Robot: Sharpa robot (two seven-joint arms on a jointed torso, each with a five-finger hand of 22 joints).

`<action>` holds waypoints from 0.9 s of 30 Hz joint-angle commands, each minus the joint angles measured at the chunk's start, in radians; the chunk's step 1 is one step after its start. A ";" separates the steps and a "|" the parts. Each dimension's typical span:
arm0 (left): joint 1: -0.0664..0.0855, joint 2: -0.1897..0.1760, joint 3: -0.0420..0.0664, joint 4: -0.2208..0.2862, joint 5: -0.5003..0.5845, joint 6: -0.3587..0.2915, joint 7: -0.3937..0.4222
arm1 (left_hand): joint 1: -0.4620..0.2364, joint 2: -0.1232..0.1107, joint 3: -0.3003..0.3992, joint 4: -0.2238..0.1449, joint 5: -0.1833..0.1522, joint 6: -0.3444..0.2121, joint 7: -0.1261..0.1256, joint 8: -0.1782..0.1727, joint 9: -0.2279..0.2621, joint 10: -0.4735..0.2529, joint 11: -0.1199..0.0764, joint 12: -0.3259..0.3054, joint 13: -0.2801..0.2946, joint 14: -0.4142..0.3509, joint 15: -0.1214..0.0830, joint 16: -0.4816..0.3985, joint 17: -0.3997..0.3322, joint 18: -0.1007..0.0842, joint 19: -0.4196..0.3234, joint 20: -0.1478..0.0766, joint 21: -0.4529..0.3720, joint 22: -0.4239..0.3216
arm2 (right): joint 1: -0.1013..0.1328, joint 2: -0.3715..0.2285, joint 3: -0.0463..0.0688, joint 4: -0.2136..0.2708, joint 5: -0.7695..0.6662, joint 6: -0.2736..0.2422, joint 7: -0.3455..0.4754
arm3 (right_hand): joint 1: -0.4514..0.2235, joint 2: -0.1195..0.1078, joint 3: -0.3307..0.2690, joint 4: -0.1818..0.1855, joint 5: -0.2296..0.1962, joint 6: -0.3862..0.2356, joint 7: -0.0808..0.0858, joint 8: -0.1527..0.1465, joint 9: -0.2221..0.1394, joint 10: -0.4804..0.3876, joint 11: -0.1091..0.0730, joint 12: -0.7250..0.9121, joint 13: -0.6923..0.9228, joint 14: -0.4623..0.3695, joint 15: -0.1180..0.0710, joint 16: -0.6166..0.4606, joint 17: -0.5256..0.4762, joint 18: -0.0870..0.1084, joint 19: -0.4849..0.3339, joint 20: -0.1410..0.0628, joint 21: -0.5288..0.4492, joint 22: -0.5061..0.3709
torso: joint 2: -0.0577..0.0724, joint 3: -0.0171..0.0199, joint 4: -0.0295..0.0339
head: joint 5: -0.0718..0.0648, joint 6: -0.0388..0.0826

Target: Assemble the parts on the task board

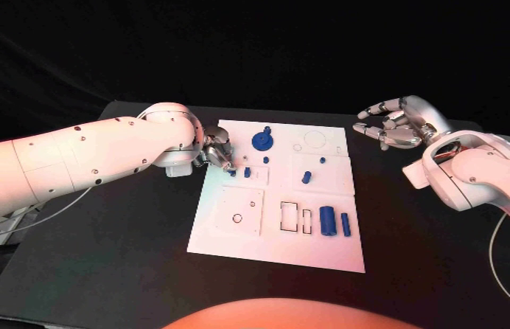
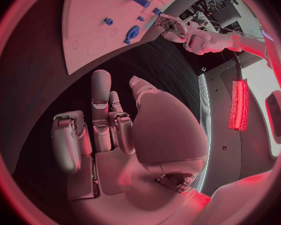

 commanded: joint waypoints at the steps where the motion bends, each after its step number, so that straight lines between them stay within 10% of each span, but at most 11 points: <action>1: 0.000 0.003 0.000 0.003 -0.015 0.026 0.006 | -0.006 0.006 0.159 -0.155 0.006 0.002 -0.009 0.004 0.004 0.006 -0.002 0.003 0.001 0.108 -0.007 0.006 0.263 -0.009 0.003 -0.007 0.006 0.000 | -0.001 0.000 0.000 0.001 -0.004 0.010 0.009 | -0.006 0.004 0.000 0.006 0.007 0.007 -0.002 0.004 0.002 0.069 -0.006 -0.005 0.227 -0.003 -0.005 0.004 -0.001 0.001 0.087 -0.002 -0.006 0.244 | 0.000 -0.0004 0.0003 | 0.000 -0.001; 27: -0.002 0.013 -0.002 0.003 -0.028 0.049 0.002 | -0.010 0.003 0.165 -0.157 0.007 0.004 -0.010 0.007 0.004 0.009 -0.003 0.006 0.003 0.108 -0.008 0.006 0.263 -0.009 0.003 -0.007 0.006 0.001 | -0.001 -0.001 0.000 0.001 -0.004 0.011 0.010 | -0.006 0.004 0.000 0.006 0.007 0.007 -0.002 0.004 0.002 0.069 -0.006 -0.005 0.227 -0.003 -0.005 0.004 -0.001 0.001 0.087 -0.002 -0.006 0.244 | 0.000 -0.0008 0.0002 | 0.000 -0.007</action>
